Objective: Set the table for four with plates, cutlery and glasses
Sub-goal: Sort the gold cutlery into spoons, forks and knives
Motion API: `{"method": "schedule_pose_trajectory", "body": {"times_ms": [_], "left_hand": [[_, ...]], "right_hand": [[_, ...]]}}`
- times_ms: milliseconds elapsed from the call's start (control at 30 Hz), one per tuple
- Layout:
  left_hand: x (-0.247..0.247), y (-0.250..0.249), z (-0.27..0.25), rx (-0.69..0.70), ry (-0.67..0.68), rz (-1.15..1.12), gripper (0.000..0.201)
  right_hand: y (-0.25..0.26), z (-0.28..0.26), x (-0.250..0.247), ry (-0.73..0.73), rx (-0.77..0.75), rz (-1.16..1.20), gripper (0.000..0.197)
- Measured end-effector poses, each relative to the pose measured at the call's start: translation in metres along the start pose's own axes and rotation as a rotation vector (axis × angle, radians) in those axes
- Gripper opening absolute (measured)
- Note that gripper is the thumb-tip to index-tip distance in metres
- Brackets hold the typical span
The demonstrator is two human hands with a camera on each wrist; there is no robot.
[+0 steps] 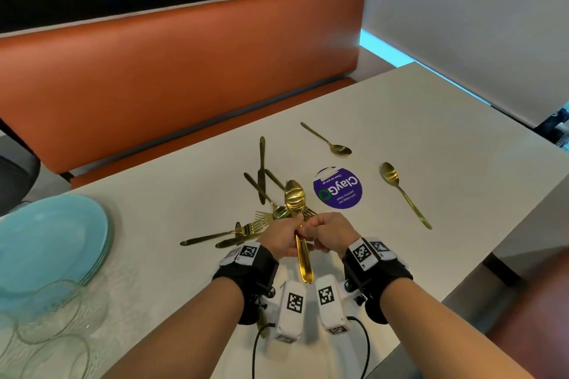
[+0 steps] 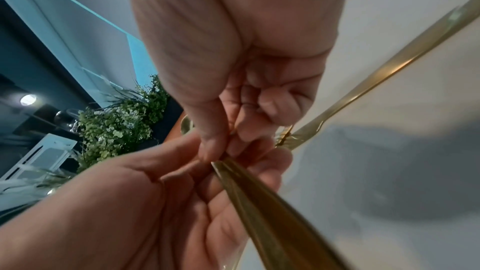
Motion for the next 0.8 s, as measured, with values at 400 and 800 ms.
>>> {"method": "schedule_pose_trajectory", "body": {"times_ms": [400,800], "left_hand": [[-0.022,-0.007,0.002,-0.012,-0.06,-0.019,0.024],[-0.028,-0.023,0.022,-0.023,-0.186,-0.1,0.028]], "right_hand": [[0.008,0.015,-0.012,-0.034,-0.075,-0.173,0.011],[-0.069,0.041,-0.165,-0.533,0.371,-0.562,0.035]]}}
Point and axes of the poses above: each hand's wrist, its own z-axis towards the middle knuckle, its own x-axis out of the palm, y = z × x, the point moved 2 cm from there along z, towards the middle knuckle, and after that the axes turned 14 degrees about -x, right-handed, at the moved point
